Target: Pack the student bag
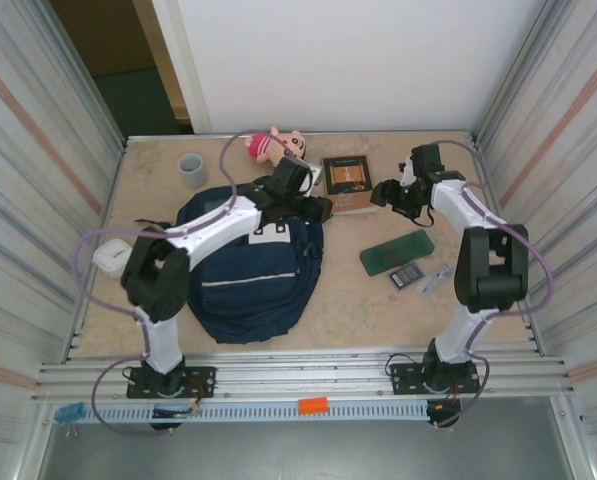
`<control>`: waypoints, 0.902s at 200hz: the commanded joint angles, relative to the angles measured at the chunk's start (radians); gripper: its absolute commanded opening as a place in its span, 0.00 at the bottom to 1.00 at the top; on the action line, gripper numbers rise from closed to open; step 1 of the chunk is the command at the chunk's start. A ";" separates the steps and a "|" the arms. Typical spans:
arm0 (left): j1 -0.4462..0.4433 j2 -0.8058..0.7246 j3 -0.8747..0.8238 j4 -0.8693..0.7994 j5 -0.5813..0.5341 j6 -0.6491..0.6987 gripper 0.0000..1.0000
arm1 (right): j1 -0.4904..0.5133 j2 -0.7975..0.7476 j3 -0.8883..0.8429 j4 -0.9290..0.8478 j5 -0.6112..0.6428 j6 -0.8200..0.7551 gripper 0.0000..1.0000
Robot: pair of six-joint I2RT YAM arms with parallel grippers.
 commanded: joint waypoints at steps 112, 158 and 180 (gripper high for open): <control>-0.007 0.401 0.416 -0.043 -0.092 -0.057 0.66 | 0.001 0.439 0.377 -0.085 0.009 -0.025 0.42; 0.001 0.405 0.424 -0.048 -0.089 -0.063 0.65 | 0.030 0.390 0.305 -0.172 0.148 -0.068 0.19; 0.001 0.405 0.423 -0.055 -0.073 -0.067 0.65 | 0.032 0.320 0.188 -0.151 0.175 -0.056 0.16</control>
